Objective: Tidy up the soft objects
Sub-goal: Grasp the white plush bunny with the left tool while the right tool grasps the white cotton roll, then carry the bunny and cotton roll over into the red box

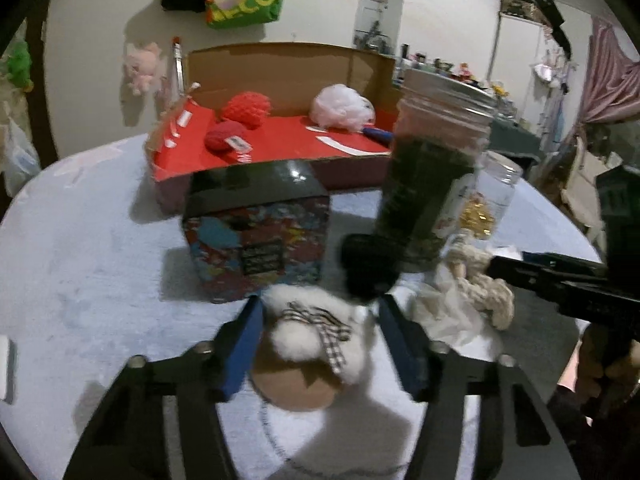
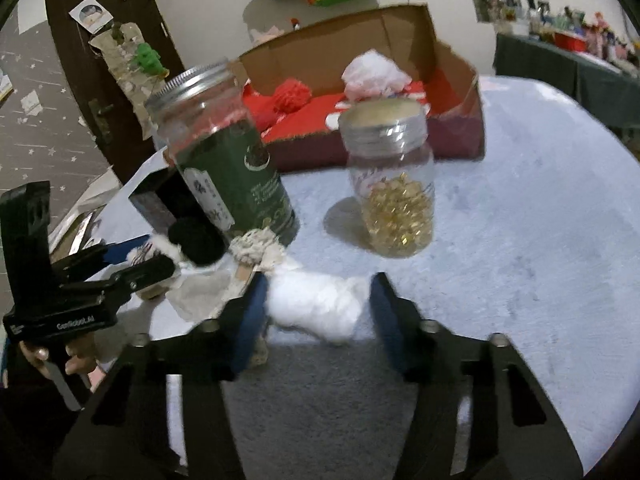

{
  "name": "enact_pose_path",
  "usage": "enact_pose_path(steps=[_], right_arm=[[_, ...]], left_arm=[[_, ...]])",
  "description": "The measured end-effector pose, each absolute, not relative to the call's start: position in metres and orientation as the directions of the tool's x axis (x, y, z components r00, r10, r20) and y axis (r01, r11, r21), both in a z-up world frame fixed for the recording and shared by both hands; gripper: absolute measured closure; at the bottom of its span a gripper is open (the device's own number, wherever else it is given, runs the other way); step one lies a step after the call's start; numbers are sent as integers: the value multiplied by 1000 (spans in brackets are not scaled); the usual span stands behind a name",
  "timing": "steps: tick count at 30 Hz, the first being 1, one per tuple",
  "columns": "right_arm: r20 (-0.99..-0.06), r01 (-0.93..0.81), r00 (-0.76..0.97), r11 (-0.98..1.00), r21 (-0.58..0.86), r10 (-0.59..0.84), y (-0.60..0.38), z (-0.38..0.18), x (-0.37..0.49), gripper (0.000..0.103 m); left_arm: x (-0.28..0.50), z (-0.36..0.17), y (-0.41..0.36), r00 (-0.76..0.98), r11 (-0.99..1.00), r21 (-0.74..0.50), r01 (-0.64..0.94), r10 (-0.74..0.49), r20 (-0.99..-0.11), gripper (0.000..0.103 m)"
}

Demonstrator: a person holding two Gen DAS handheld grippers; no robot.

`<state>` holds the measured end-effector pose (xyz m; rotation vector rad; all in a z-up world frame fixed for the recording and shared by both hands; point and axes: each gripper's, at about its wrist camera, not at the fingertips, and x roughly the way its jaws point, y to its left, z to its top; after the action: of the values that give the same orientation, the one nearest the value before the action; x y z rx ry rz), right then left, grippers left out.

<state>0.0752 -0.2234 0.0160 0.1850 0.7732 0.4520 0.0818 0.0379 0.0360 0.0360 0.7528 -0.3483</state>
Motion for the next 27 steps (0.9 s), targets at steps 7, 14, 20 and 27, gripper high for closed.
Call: enact_pose_path(steps=[7, 14, 20, 27], right_arm=[[-610, -339, 636, 882, 328, 472, -227, 25, 69, 71], [-588, -354, 655, 880, 318, 476, -229, 40, 67, 71], [-581, -366, 657, 877, 311, 481, -229, 46, 67, 71], [-582, -371, 653, 874, 313, 485, -228, 48, 66, 71]], left_arm=[[79, 47, 38, 667, 928, -125, 352, -343, -662, 84], [77, 54, 37, 657, 916, -162, 367, -379, -652, 89], [75, 66, 36, 661, 903, -198, 382, -417, -624, 92], [74, 69, 36, 662, 899, -210, 384, -427, -616, 93]])
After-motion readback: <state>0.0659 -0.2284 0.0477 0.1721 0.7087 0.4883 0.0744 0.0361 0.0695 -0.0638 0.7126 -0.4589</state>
